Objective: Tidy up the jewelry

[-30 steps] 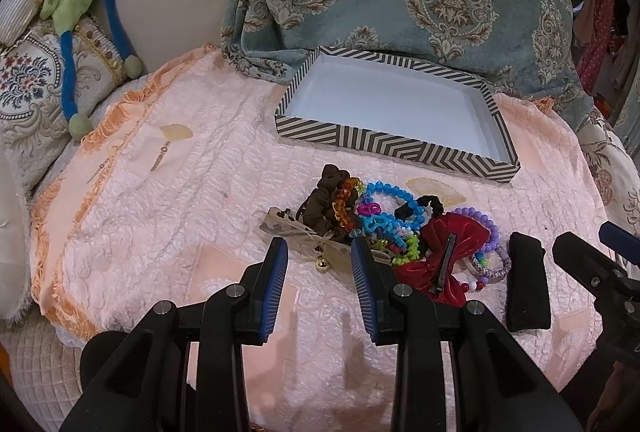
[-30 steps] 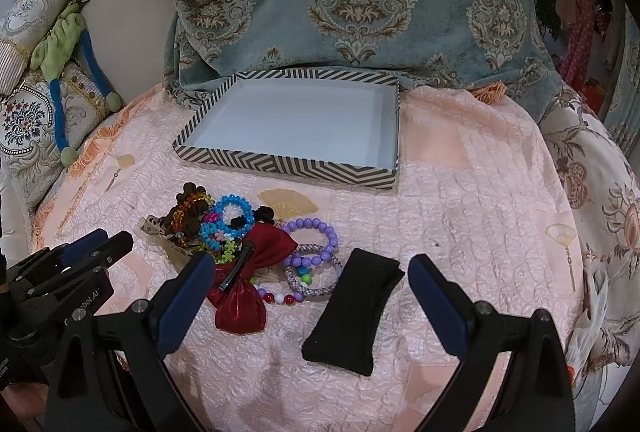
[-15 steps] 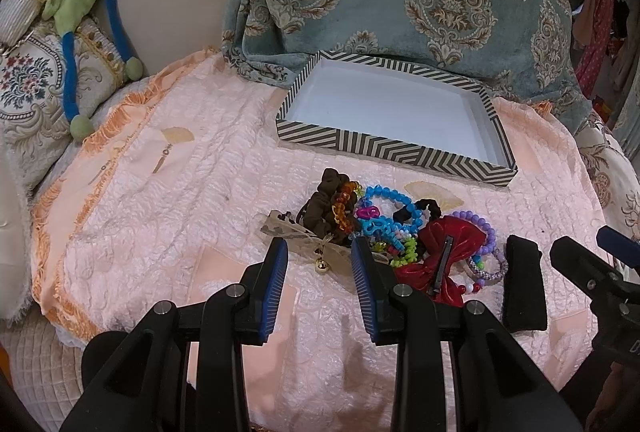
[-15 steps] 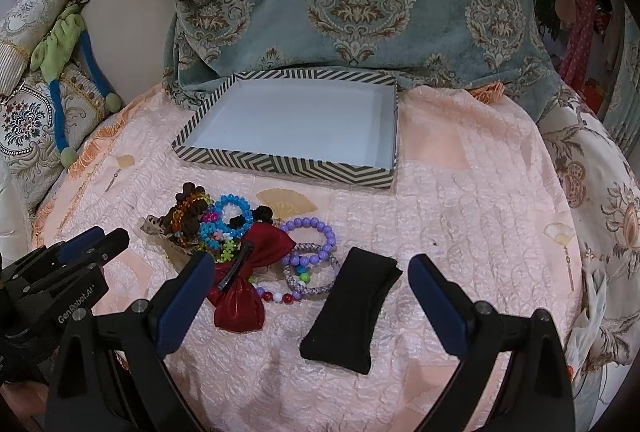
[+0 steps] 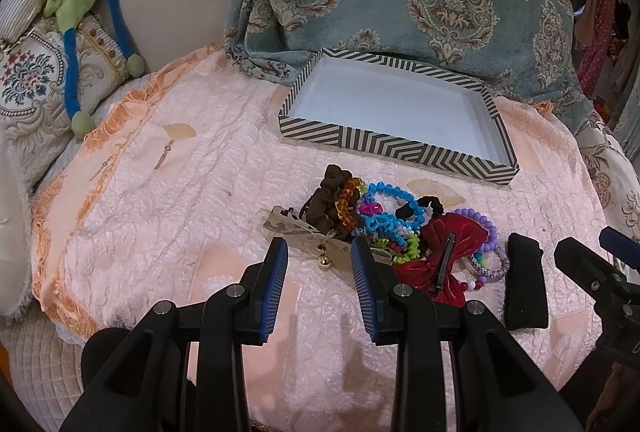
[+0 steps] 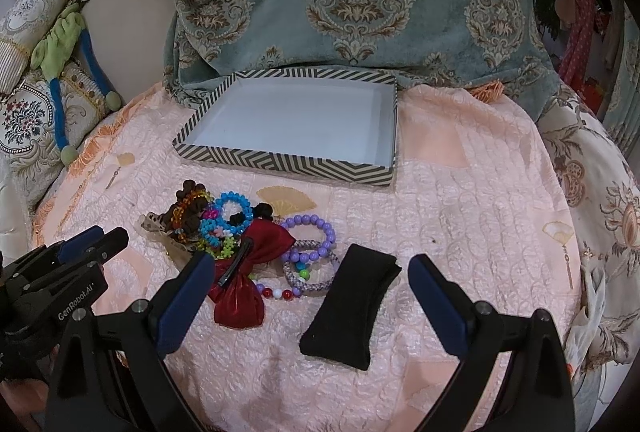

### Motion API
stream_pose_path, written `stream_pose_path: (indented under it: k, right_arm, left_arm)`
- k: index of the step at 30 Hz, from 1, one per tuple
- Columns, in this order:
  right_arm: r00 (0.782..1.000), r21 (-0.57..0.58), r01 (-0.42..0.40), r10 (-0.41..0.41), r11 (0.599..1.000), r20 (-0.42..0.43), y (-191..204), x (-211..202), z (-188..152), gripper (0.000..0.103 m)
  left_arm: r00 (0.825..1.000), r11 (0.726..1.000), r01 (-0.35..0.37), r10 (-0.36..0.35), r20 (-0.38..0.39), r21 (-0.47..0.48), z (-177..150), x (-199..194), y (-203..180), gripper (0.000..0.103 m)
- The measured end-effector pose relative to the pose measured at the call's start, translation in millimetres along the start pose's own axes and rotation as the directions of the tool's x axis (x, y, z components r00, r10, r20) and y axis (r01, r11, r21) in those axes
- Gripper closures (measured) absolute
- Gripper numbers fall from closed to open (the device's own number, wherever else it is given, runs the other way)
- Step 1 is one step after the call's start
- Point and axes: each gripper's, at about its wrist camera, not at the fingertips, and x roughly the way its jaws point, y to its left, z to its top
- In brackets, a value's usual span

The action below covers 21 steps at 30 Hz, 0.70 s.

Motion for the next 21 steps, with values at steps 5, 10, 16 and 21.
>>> stream_pose_path:
  k: [5, 10, 16, 21]
  right_arm:
    - [1.000, 0.000, 0.002, -0.002, 1.000, -0.008, -1, 1, -1, 0.004]
    - [1.000, 0.003, -0.006, 0.006, 1.000, -0.023, -8, 8, -4, 0.004]
    - [0.996, 0.006, -0.069, 0.069, 0.998, -0.056, -12, 25, -12, 0.015]
    - [0.987, 0.010, -0.121, 0.122, 0.993, -0.104, -9, 41, -18, 0.032]
  left_arm:
    - [1.000, 1.000, 0.012, -0.012, -0.015, -0.025, -1, 2, 10, 0.086]
    - [0.998, 0.995, 0.029, -0.033, -0.045, -0.091, 1, 7, 34, 0.086]
    - [0.995, 0.985, 0.044, -0.058, -0.077, -0.169, 2, 17, 58, 0.086]
    - [0.989, 0.974, 0.083, -0.106, -0.103, -0.209, 5, 27, 65, 0.086]
